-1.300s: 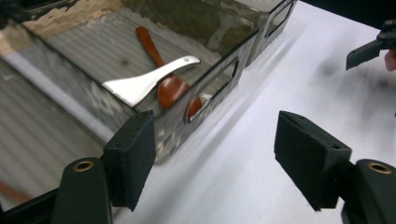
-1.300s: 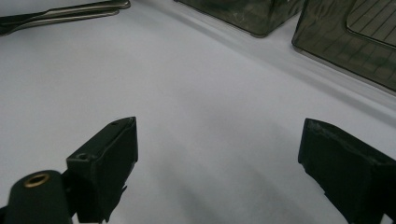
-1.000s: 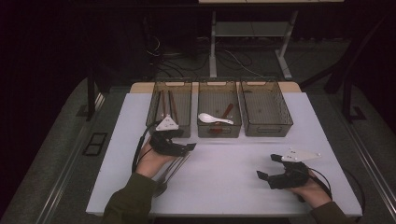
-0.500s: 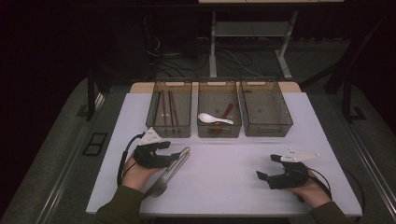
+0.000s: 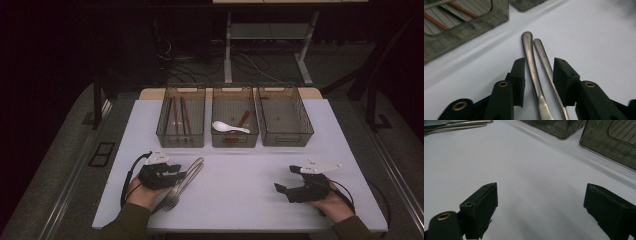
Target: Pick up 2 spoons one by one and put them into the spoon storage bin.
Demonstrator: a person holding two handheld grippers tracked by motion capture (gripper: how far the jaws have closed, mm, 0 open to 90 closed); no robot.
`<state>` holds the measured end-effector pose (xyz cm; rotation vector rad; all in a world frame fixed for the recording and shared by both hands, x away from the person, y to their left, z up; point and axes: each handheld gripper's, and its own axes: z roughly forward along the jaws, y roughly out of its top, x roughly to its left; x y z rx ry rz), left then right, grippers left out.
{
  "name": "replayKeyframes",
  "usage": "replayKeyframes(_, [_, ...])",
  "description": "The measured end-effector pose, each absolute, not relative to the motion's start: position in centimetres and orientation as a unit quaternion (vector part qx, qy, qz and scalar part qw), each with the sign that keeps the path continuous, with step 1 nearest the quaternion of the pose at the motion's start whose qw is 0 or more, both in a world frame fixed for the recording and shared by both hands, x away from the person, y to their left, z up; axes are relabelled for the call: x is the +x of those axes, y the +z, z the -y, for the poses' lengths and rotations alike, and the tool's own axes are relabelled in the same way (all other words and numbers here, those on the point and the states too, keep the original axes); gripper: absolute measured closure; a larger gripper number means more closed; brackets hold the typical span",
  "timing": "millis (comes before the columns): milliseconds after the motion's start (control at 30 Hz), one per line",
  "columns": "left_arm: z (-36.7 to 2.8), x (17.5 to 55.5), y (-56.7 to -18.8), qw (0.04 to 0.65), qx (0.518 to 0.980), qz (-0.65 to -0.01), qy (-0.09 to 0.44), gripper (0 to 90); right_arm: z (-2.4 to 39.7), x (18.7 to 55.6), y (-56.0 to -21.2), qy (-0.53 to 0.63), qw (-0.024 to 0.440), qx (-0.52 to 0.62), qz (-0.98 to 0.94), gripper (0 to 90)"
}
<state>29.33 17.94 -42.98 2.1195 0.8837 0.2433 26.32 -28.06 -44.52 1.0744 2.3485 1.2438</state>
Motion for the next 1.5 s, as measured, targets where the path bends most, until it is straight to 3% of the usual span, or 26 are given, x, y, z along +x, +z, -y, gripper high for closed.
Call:
replayKeyframes(467, [-17.1,29.7,-44.5,0.360,0.859,-0.353,0.086,71.4,28.1,26.3,-44.5,0.430,0.138,0.372,-0.811,12.2])
replayKeyframes(967, [-16.5,29.6,-44.3,0.335,0.867,-0.353,0.108,79.0,28.1,26.3,-44.5,0.430,0.139,0.370,-0.812,12.2])
replayKeyframes(1500, [-16.4,30.0,-44.0,0.329,0.878,-0.323,0.126,79.4,28.1,26.3,-44.5,0.431,0.138,0.370,-0.811,12.2])
